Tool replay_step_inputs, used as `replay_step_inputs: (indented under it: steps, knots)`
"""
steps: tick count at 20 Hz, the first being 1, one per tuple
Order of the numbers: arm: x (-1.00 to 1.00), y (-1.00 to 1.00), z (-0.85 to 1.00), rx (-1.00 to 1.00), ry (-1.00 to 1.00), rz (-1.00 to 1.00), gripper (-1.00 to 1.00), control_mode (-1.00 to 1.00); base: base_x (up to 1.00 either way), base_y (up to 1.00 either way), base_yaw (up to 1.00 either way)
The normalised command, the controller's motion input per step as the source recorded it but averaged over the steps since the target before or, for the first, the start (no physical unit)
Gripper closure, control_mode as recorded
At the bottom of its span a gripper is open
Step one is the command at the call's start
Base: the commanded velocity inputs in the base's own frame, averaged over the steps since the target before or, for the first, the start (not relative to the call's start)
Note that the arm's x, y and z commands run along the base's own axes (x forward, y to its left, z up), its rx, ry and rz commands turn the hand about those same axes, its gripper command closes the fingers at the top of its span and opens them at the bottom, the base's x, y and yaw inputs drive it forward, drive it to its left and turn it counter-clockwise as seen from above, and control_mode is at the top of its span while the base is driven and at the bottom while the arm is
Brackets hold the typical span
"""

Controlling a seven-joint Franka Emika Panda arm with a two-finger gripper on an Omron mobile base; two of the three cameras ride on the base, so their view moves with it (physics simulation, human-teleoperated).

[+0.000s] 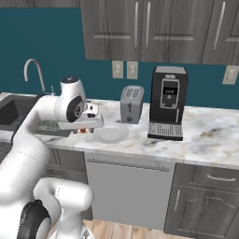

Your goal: Place the cold items (avocado and eggplant) from the fridge in one tupperware on the dining counter. Place the warm items (kebab skewer and hot dog) in the stove area in another tupperware.

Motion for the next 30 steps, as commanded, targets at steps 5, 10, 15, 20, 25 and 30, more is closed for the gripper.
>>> replay_step_inputs:
  steps: [5, 10, 15, 20, 25, 30]
  knots:
    - [-1.0, 0.36, 0.73, 0.08, -0.06, -0.05, 1.0, -1.0, 0.0, 0.0, 0.0]
    - [-1.0, 0.04, 0.45, 0.11, 0.0, -0.06, 1.0, -1.0, 0.0, 0.0, 0.0]
    - [-0.54, -0.03, 0.35, 0.05, 0.17, -0.13, 1.0, -1.0, 0.0, 0.0, 0.0]
    - [-0.1, -0.04, 0.28, 0.0, 0.2, -0.19, 1.0, -1.0, 0.0, 0.0, 0.0]
    - [0.06, -0.01, -0.03, -0.12, 0.11, -0.13, 1.0, -1.0, 0.0, 0.0, 0.0]
    - [0.0, -0.03, -0.11, -0.02, 0.0, -0.03, 1.0, -1.0, 0.0, 0.0, 0.0]
